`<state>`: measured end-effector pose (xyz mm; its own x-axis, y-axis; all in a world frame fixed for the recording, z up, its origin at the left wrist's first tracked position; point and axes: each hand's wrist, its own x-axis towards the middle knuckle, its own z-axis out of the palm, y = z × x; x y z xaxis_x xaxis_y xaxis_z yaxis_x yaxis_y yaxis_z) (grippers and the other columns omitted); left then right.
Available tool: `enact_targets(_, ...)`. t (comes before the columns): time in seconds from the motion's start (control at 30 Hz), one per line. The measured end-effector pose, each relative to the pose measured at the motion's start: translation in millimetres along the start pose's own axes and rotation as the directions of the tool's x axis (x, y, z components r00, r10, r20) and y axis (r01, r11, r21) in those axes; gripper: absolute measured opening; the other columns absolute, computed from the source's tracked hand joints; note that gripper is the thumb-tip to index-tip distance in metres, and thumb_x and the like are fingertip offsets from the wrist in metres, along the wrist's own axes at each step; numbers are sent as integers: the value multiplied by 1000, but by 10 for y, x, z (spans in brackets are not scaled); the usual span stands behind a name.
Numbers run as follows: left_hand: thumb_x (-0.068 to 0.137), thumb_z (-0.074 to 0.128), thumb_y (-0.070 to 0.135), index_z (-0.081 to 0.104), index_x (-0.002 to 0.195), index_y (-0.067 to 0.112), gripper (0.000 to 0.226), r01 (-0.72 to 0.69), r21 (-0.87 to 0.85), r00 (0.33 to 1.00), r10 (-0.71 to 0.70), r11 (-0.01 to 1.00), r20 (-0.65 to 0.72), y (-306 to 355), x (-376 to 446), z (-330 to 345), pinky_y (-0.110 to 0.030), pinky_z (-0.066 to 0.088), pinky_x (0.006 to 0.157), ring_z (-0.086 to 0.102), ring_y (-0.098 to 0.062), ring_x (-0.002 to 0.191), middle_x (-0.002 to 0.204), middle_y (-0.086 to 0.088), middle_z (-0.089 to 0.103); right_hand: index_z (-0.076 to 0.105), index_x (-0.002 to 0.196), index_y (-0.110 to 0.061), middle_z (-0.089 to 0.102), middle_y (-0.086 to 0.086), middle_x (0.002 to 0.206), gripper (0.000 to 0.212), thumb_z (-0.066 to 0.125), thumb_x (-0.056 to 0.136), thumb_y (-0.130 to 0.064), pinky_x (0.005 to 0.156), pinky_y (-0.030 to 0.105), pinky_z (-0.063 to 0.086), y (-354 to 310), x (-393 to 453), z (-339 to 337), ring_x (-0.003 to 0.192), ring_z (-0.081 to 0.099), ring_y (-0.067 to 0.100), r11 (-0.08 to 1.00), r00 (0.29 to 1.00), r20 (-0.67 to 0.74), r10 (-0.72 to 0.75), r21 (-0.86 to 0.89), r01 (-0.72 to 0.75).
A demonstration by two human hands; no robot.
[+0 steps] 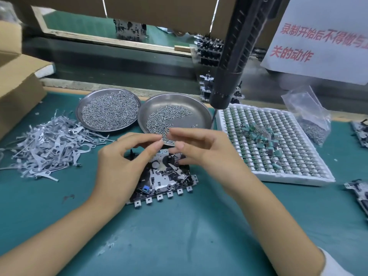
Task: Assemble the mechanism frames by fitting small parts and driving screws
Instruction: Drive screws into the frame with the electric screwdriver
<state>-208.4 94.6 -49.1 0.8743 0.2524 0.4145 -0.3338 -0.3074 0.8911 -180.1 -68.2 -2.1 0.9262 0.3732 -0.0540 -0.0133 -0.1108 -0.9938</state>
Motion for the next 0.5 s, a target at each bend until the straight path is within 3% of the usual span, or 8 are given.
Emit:
enact_targets(0.1,74,72,31,72,85,35,12,49,-50,999,-50,998,-21,-6,-2,2,-22,51,82,67,-7,84,85,15,72,71,79,-23,73,-10,74,34,56,88,7,59,14,52,-82,31,-355,62,67,4,960,975,-204,-84,-279,24)
enact_targets(0.17,74,73,27,73,83,32,11,69,-78,997,-72,995,-35,-18,3,-4,-22,53,79,68,-8,79,82,13,73,71,73,-28,70,-13,70,35,54,84,2,57,9,47,-93,46,-634,60,64,0,832,912,-360,-198,-553,-38)
enact_targets(0.27,75,75,16,73,83,27,13,87,-114,994,-93,990,-50,-31,18,-7,-20,54,76,68,-7,75,80,10,73,74,87,-21,67,-6,76,28,56,81,0,51,8,37,-22,40,-960,59,54,-3,649,836,-471,-283,-735,-195)
enact_targets(0.37,76,73,17,72,85,25,12,93,-133,993,-101,987,-58,-20,21,-3,-21,55,76,68,-8,75,81,10,73,74,98,-17,69,5,89,28,59,81,0,60,21,43,43,41,-1087,67,56,12,512,874,-435,-217,-813,-278)
enact_targets(0.5,80,67,19,70,94,24,15,104,-202,991,-118,974,-61,10,22,16,-9,50,69,69,-1,74,82,13,73,74,100,-18,69,8,95,34,56,80,2,72,37,53,45,45,-1051,82,60,26,369,911,-342,-230,-897,-243)
